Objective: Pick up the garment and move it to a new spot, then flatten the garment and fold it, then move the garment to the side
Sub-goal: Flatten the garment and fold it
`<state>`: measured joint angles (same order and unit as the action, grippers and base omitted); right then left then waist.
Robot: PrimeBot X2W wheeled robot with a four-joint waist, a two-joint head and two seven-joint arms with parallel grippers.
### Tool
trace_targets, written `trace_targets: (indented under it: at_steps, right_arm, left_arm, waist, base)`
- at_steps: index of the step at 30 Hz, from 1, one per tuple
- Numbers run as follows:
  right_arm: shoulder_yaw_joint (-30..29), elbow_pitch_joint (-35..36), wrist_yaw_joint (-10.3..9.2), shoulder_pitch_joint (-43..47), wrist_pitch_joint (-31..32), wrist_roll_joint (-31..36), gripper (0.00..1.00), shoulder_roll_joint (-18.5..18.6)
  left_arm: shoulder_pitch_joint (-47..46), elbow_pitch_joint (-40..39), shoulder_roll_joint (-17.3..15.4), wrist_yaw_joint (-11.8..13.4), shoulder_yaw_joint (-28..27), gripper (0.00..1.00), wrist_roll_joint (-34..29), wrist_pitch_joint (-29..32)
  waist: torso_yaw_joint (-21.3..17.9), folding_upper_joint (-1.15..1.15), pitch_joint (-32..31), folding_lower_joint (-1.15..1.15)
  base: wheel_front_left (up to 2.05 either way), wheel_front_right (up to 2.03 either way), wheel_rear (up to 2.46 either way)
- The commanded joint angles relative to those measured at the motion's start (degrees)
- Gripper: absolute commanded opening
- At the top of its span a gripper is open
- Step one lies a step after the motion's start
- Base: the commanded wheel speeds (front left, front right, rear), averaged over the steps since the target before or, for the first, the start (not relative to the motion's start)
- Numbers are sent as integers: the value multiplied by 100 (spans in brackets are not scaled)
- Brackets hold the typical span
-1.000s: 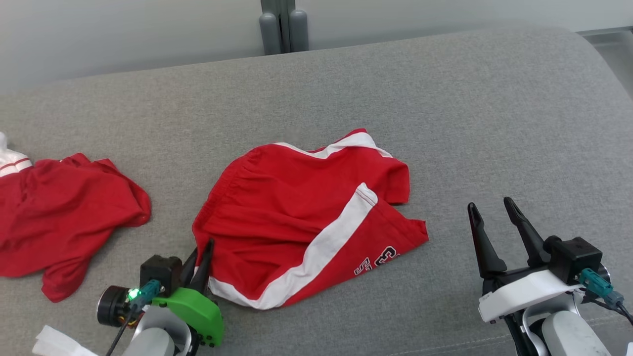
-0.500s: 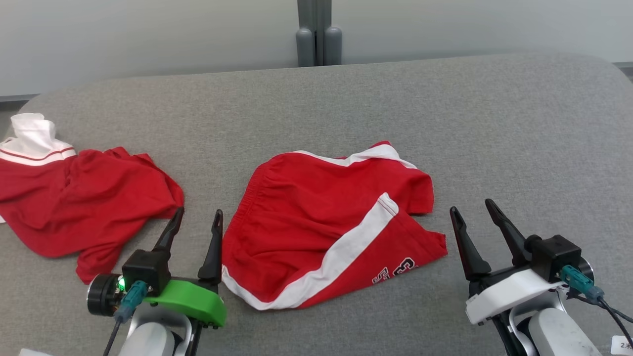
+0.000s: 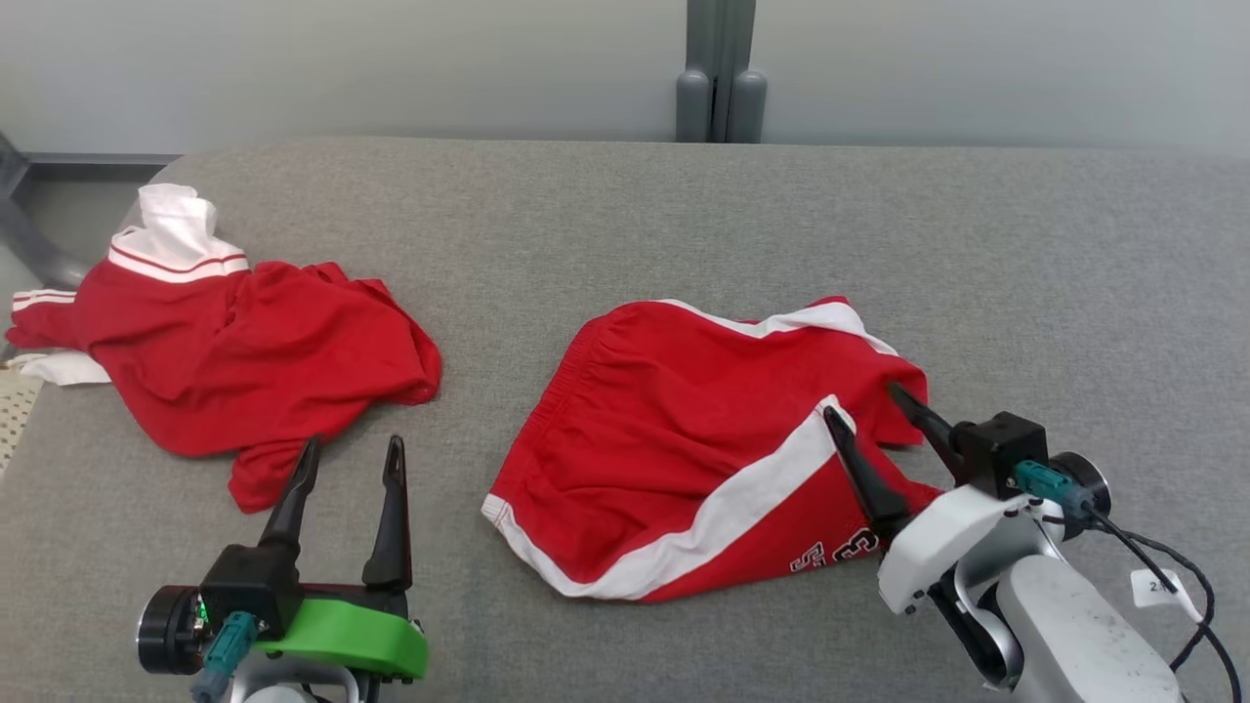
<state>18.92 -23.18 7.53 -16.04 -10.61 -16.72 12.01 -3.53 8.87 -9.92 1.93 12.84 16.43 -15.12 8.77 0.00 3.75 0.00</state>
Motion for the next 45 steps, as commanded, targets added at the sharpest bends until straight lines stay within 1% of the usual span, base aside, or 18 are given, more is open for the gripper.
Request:
trace_targets:
  at_steps: [1, 5, 8, 9, 10, 11, 13, 16, 21, 25, 29, 34, 35, 36, 37, 41, 45]
  right_arm:
    - [41, -160, -8, -118, 104, -8, 100, 54]
    - [174, -572, -8, -339, 260, -56, 100, 81]
    - [264, -782, -8, -450, 207, -124, 100, 99]
    - [297, -838, -8, -462, 182, -173, 97, 83]
    - [333, -901, -8, -467, 165, -208, 7, 82]
    - [356, -951, -8, -474, 148, -227, 0, 92]
    - [416, -1047, -8, -494, 137, -277, 0, 95]
    - [465, -1069, -9, -567, -64, -323, 0, 120]
    - [470, -869, -8, -395, -347, -330, 0, 198]
    - [321, -498, -8, -6, -429, -364, 0, 322]
    - [130, -64, -9, 584, -460, -374, 0, 445]
    - [-40, 302, -9, 1176, -458, -593, 0, 417]
    - [-79, 347, -9, 1248, -459, -656, 42, 392]
    - [-125, 404, -9, 1306, -460, -697, 98, 363]
    - [-174, 462, -9, 1341, -461, -710, 100, 351]
    - [-396, 814, -8, 1385, -462, -733, 100, 305]
    - [-576, 1036, -9, 1161, -463, -697, 100, 407]
  left_arm:
    - [77, -22, 42, -50, -30, 100, -97, -2]
    - [79, -43, 170, -132, -56, 100, -166, -3]
    - [80, -45, 258, -178, -95, 100, -236, -3]
    - [99, -47, 281, -185, -120, 100, -247, -3]
    - [124, -47, 296, -193, -146, 100, -267, -3]
    - [138, -44, 308, -209, -167, 100, -286, -3]
    - [152, -35, 342, -243, -210, 100, -316, -3]
    - [187, -11, 406, -279, -255, 100, -361, -3]
    - [235, 40, 475, -341, -304, 100, -423, -3]
    - [263, 86, 527, -386, -365, 100, -448, -3]
    - [309, 128, 567, -433, -434, 100, -467, -3]
    - [314, 151, 614, -465, -498, 100, -492, -3]
    - [307, 155, 620, -478, -503, 100, -493, -3]
    - [301, 158, 627, -484, -510, 100, -492, -3]
    - [300, 160, 630, -491, -522, 100, -500, -3]
    - [284, 147, 644, -502, -543, 100, -539, -3]
    - [219, 154, 656, -535, -566, 100, -561, -3]
  waist:
    - [159, 0, 26, 0]
    - [335, 0, 75, 0]
    - [431, 0, 111, 0]
    - [446, 0, 115, 0]
    - [454, 0, 120, 0]
    - [457, 0, 125, 0]
    - [447, 0, 132, 0]
    - [374, 0, 114, 0]
    - [155, 0, 27, 0]
    - [-37, 0, -38, 0]
    - [-215, 0, -59, 0]
    - [-409, 0, -37, 0]
    - [-421, 0, -33, 0]
    - [-438, 0, -35, 0]
    - [-451, 0, -34, 0]
    - [-469, 0, -1, 0]
    - [-432, 0, 37, 0]
  base:
    - [0, 0, 0]
    - [0, 0, 0]
    - [0, 0, 0]
    - [0, 0, 0]
    - [0, 0, 0]
    - [0, 0, 0]
    - [0, 0, 0]
    - [0, 0, 0]
    - [0, 0, 0]
    - [0, 0, 0]
    - [0, 0, 0]
    - [0, 0, 0]
    - [0, 0, 0]
    - [0, 0, 0]
    - [0, 0, 0]
    - [0, 0, 0]
    - [0, 0, 0]
